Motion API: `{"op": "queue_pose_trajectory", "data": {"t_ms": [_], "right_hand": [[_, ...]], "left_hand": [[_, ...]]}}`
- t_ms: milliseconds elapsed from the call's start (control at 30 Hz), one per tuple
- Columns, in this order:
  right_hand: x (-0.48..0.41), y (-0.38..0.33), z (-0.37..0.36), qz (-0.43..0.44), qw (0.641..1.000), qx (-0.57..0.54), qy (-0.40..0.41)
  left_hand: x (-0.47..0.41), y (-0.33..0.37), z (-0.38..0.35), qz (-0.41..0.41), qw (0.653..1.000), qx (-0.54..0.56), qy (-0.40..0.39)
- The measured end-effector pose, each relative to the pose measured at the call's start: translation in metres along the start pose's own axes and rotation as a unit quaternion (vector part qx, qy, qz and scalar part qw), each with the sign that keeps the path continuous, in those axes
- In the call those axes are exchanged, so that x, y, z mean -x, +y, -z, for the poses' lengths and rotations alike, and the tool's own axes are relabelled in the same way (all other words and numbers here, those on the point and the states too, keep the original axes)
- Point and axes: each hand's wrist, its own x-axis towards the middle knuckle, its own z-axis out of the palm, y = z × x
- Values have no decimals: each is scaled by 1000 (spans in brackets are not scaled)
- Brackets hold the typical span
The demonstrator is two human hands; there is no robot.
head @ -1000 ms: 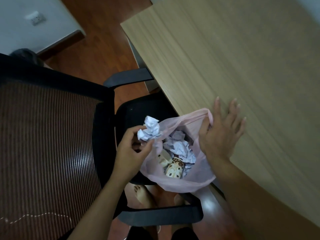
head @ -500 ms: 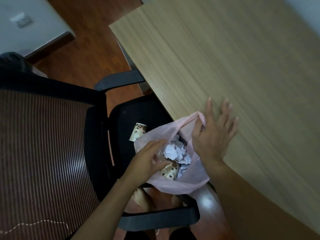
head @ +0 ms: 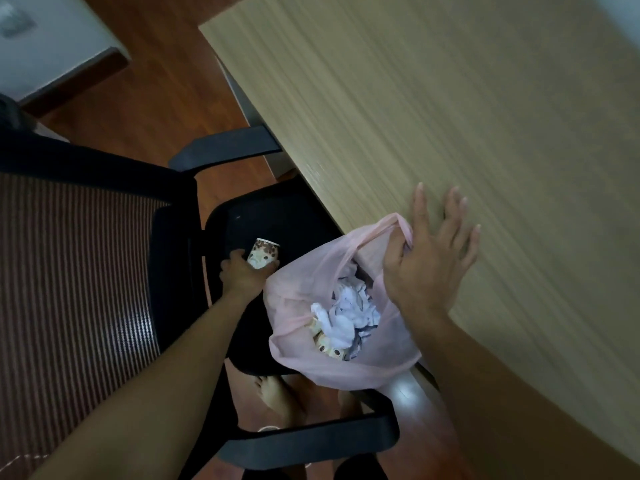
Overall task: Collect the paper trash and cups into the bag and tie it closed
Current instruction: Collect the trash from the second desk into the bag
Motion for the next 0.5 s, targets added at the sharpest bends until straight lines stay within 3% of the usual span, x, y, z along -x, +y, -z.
{"op": "queue_pose_trajectory", "data": {"t_ms": [133,233,333,400,500], "right_hand": [[0,-1,1,-1,1000,7,-5],[0,-1,2,-2,1000,6,-8],[0,-2,3,-5,1000,4,-7],[0,-2,4,-6,1000,7,-9],[-1,-1,6,-4,1000,9,-17]], "left_hand": [[-14,-17,-16,-27,999,-27,16],[-2,-4,-1,-68,987,131,67],[43,26,31,-142,938,308,71],[82,38,48,-191,908,372,16],[136,41,55,-238,880,385,-141]]}}
